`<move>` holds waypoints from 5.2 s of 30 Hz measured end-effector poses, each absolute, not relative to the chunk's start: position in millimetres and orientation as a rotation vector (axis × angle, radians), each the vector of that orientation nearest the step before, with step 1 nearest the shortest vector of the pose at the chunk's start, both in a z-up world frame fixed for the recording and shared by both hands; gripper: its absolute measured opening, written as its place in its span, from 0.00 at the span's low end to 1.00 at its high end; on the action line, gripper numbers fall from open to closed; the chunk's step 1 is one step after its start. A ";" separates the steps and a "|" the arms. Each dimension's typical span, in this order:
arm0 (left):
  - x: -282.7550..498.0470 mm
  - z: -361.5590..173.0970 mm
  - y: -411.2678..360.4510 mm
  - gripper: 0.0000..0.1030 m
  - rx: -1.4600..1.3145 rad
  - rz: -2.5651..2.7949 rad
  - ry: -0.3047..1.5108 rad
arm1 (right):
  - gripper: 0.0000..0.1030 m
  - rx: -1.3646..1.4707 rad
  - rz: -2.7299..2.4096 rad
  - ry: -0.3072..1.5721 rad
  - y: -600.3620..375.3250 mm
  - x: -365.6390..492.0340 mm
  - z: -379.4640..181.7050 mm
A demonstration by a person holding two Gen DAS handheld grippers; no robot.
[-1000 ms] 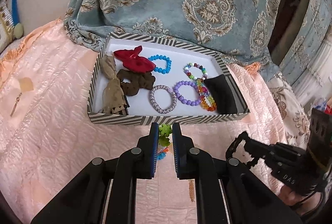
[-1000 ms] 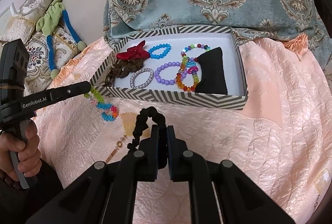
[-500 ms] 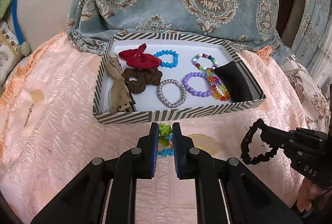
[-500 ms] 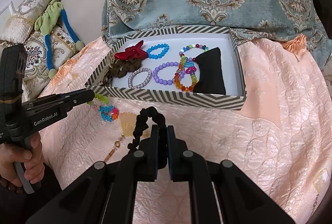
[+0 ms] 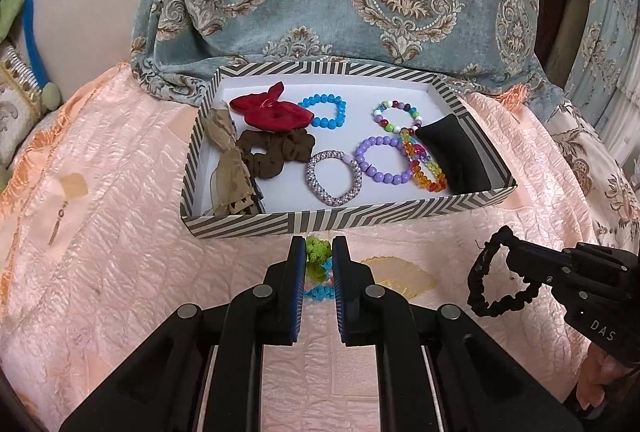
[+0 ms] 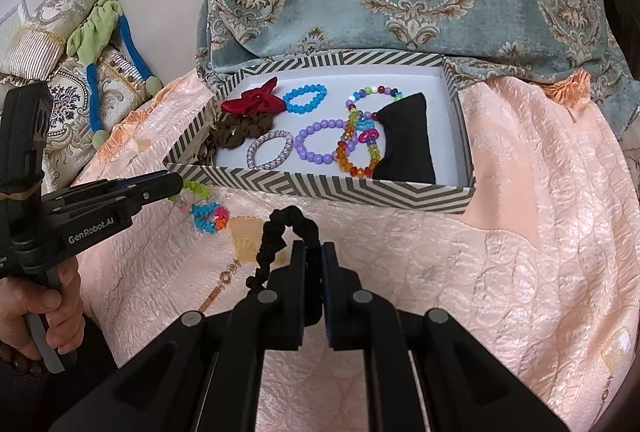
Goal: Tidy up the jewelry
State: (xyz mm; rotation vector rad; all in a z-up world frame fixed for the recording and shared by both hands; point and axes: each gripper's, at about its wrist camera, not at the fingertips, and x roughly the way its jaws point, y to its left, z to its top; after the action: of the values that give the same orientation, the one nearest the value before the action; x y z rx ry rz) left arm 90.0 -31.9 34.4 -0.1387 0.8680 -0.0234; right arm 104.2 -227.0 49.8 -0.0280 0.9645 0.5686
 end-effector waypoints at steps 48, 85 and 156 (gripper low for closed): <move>256.6 72.0 -53.2 0.00 -0.317 -0.124 0.802 | 0.07 0.174 0.433 1.011 -210.0 324.7 37.4; 79.3 68.3 -19.9 0.77 -0.092 0.174 0.811 | 0.46 0.146 0.388 0.896 -250.5 153.9 91.2; 33.5 57.9 -62.5 0.78 -0.050 0.162 0.804 | 0.61 -0.081 0.379 0.794 -225.7 67.8 90.2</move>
State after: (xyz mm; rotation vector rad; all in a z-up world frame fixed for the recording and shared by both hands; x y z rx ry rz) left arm 33.5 -62.5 57.9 -0.0503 0.8039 0.1621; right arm 67.8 -225.7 90.2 -0.0812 0.7938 0.3785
